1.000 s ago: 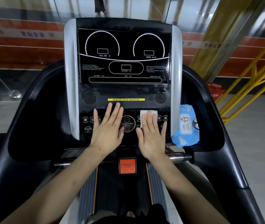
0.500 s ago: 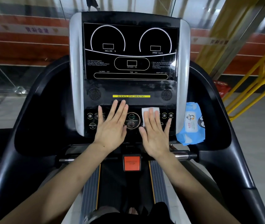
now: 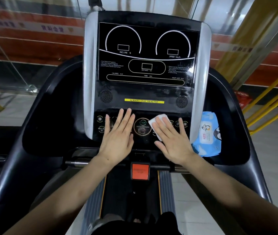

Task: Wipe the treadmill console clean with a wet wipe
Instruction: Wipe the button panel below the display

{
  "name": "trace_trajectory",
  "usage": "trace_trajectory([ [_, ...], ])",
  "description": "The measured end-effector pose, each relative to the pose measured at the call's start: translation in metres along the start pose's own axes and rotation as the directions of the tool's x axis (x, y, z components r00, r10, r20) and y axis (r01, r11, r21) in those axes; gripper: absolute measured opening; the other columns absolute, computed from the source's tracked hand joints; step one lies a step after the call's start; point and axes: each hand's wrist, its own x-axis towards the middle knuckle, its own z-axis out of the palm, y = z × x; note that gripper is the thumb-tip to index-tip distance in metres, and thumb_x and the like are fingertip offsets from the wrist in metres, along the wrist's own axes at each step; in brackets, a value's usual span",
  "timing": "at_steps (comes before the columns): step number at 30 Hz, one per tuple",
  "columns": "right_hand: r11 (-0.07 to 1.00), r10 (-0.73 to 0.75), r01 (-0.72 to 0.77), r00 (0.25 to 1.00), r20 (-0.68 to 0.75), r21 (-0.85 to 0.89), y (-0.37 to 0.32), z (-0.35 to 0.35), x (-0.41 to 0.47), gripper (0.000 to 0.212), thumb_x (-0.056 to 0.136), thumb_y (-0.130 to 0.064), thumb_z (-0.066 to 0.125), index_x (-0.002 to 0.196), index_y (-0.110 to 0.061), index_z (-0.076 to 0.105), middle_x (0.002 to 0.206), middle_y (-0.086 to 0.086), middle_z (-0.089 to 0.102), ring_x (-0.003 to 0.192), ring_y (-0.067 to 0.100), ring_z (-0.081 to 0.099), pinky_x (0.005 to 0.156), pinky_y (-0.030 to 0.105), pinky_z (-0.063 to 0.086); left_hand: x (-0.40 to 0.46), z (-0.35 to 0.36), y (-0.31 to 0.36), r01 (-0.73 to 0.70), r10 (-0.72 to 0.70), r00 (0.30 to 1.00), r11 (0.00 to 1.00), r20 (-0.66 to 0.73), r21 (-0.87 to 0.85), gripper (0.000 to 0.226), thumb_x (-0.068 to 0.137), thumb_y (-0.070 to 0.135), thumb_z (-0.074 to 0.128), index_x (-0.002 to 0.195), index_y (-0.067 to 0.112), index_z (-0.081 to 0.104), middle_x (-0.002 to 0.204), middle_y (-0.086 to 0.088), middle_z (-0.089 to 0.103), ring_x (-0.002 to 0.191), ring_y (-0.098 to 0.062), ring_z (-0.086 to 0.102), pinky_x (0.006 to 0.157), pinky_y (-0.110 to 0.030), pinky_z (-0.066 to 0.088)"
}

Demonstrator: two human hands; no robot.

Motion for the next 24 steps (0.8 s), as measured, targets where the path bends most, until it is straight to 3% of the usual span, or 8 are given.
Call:
trace_trajectory([
  [5,0.916,-0.365,0.370,0.929,0.061,-0.152,0.033,-0.001,-0.002,0.068,0.110,-0.054,0.026,0.168,-0.024,0.007,0.176,-0.002,0.006,0.162,0.020,0.004,0.127,0.063,0.003,-0.017,0.006,-0.007,0.064,-0.065,0.998,0.998,-0.020,-0.026,0.068,0.102,0.023,0.049,0.164,0.016,0.021,0.174,-0.007,0.008,0.161,-0.025,-0.003,0.126,-0.063,0.004],
  [7,0.874,-0.433,0.441,0.898,0.081,-0.203,0.047,-0.011,0.017,0.068,0.110,-0.054,0.027,0.168,-0.024,0.008,0.175,-0.002,0.007,0.162,0.019,0.005,0.127,0.061,0.000,-0.021,0.009,-0.007,0.075,-0.075,0.997,0.997,-0.011,-0.018,0.070,0.102,0.024,0.048,0.164,0.017,0.019,0.174,-0.007,0.007,0.161,-0.026,-0.004,0.126,-0.063,0.005],
  [11,0.944,-0.302,0.296,0.953,-0.019,-0.146,0.035,-0.013,0.029,0.070,0.110,-0.053,0.029,0.168,-0.022,0.006,0.176,0.000,0.005,0.162,0.022,0.006,0.127,0.061,-0.001,-0.024,0.012,-0.002,0.129,-0.129,0.992,0.992,0.006,-0.006,0.070,0.103,0.030,0.044,0.165,0.017,0.013,0.175,-0.006,0.001,0.160,-0.027,-0.010,0.127,-0.063,0.005],
  [17,0.822,-0.545,0.544,0.837,0.044,-0.165,0.024,0.001,0.017,0.071,0.109,-0.053,0.034,0.168,-0.023,0.008,0.176,-0.002,0.007,0.162,0.019,0.006,0.128,0.058,0.003,-0.029,0.016,0.004,0.141,-0.141,0.990,0.990,0.010,0.010,0.069,0.105,0.034,0.040,0.165,0.016,0.013,0.175,-0.007,0.000,0.160,-0.027,-0.012,0.128,-0.059,0.003],
  [24,0.934,-0.339,0.330,0.939,-0.050,-0.139,0.022,-0.013,0.039,0.070,0.110,-0.049,0.035,0.168,-0.023,0.005,0.176,0.000,0.003,0.162,0.020,0.003,0.126,0.064,0.000,-0.036,0.015,0.000,0.196,-0.196,0.981,0.981,-0.003,-0.006,0.069,0.104,0.034,0.042,0.165,0.015,0.015,0.174,-0.008,0.002,0.160,-0.028,-0.010,0.128,-0.058,0.007],
])
